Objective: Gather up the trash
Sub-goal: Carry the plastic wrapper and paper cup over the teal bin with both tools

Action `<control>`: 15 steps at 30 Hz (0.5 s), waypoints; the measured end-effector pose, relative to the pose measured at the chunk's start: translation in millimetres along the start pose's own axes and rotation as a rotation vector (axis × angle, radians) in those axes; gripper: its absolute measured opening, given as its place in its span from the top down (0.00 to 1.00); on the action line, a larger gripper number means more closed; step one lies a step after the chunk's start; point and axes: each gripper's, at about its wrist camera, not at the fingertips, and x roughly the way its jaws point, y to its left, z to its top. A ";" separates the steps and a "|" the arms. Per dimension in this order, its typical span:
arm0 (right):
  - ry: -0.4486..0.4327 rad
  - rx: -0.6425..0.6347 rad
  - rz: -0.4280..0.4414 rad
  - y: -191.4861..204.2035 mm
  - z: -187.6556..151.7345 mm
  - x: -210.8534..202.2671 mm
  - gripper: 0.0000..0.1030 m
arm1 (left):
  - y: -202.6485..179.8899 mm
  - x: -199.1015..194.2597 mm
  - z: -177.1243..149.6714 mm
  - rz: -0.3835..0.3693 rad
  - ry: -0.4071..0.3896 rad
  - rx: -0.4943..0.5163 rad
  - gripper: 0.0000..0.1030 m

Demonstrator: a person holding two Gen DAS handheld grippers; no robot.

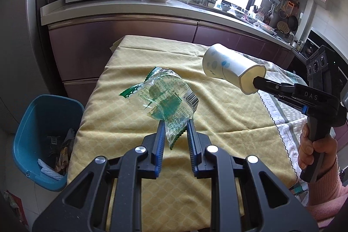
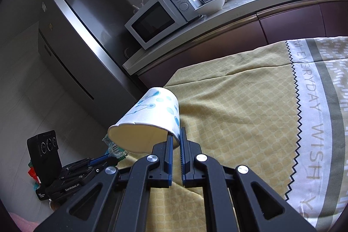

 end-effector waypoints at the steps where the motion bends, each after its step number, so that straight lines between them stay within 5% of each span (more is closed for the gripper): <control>1: 0.001 -0.003 0.002 1.8 -0.5 1.1 0.95 | 1.2 -1.4 -0.2 0.001 -0.002 -0.002 0.80; 15: 0.032 -0.018 0.051 18.9 -6.6 14.1 0.95 | 17.4 -16.5 -2.5 0.024 -0.024 -0.025 0.80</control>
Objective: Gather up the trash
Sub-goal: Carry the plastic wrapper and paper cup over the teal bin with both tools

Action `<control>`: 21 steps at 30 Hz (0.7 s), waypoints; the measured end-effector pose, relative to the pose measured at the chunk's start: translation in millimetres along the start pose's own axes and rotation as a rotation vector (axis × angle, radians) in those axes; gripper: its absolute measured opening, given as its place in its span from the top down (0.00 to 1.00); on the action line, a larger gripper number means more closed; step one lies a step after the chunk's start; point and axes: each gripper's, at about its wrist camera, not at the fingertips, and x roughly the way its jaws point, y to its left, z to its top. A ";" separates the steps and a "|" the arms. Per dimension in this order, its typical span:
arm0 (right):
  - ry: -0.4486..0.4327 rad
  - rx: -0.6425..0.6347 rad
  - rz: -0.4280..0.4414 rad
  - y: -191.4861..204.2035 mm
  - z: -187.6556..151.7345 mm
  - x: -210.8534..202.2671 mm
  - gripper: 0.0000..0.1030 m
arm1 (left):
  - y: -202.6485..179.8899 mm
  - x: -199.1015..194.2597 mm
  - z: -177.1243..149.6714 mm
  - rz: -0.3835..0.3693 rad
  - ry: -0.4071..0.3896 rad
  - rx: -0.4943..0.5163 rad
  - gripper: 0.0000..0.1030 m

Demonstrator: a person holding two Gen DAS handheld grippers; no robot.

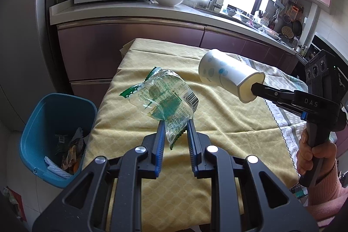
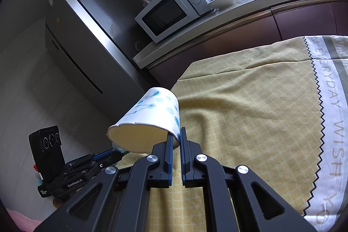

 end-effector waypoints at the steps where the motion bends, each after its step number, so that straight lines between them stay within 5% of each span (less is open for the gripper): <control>1: 0.002 -0.002 0.001 1.2 -0.4 0.7 0.95 | 0.8 -1.1 -0.5 0.002 -0.001 -0.002 0.80; 21: 0.034 -0.015 0.043 19.3 -5.0 18.3 0.95 | 23.7 -15.5 -3.1 0.034 -0.013 -0.037 0.80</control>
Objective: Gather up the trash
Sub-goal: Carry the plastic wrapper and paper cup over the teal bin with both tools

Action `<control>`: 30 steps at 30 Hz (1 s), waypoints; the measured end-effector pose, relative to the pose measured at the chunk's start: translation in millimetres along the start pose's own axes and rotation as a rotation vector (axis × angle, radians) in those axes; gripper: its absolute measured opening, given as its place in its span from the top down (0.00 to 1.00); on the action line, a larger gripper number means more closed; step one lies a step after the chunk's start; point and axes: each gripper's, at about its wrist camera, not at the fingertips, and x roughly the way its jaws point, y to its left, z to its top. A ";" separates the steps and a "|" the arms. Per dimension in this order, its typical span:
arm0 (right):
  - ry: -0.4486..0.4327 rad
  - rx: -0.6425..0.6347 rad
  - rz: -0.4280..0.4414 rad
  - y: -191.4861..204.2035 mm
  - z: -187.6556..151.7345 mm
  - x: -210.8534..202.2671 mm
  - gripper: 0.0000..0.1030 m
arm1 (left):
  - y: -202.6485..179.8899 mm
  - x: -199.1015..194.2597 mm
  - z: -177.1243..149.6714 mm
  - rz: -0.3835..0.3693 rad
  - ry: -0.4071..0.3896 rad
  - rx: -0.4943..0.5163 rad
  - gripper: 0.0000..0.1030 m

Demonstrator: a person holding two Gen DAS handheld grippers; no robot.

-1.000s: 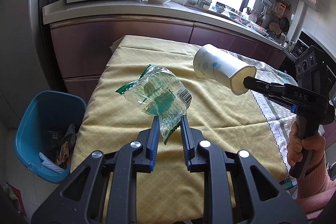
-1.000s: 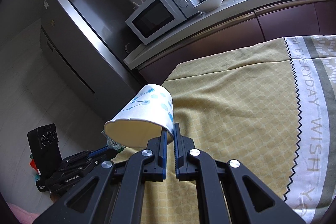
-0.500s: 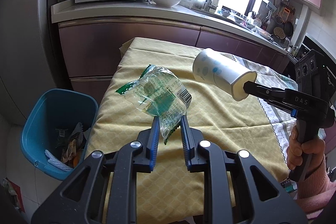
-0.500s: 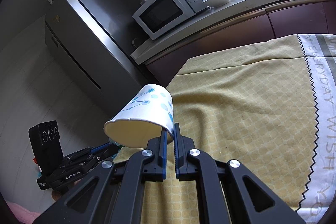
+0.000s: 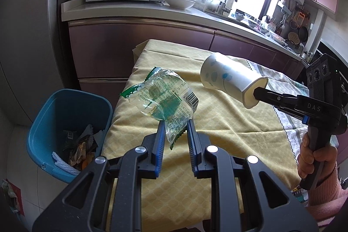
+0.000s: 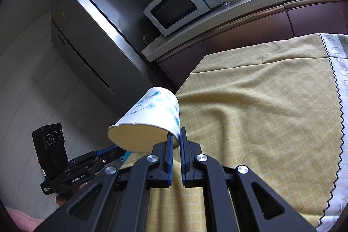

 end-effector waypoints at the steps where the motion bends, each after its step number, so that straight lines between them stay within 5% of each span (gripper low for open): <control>1: 0.001 -0.001 0.003 0.9 0.0 0.9 0.95 | 0.8 -0.6 0.0 0.002 0.000 -0.001 0.80; 30: 0.045 -0.022 0.050 18.5 -0.9 27.4 0.95 | 26.2 -15.8 0.0 0.050 -0.018 -0.041 0.80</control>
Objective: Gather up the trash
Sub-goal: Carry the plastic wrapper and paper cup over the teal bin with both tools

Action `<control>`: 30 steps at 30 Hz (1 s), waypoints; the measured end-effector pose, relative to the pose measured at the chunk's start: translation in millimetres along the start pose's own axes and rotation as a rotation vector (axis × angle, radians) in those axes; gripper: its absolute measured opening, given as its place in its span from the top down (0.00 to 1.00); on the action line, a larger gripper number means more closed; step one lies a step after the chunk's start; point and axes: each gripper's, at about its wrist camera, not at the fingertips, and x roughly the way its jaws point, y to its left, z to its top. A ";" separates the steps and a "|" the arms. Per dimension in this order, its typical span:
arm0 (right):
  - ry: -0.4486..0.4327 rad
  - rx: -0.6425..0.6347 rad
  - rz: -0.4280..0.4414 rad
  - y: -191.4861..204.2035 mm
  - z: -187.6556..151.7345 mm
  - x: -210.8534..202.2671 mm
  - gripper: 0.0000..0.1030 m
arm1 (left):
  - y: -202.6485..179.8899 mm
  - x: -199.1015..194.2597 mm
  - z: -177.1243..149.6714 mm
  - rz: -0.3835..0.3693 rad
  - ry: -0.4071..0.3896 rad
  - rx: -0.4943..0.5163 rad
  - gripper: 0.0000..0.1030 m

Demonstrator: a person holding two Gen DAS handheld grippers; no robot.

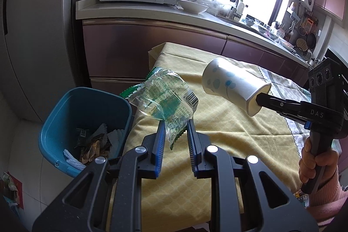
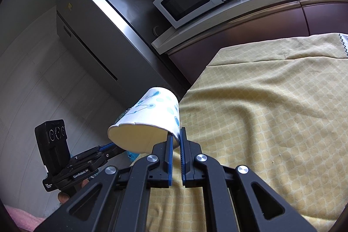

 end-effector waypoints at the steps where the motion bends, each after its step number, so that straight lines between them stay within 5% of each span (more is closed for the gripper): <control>1: 0.002 0.000 0.002 0.3 -0.2 0.7 0.95 | 1.0 -0.4 -0.3 0.002 -0.001 -0.001 0.80; 30: 0.054 -0.024 0.050 15.9 1.0 28.7 0.95 | 28.6 -15.1 -2.1 0.053 -0.018 -0.042 0.80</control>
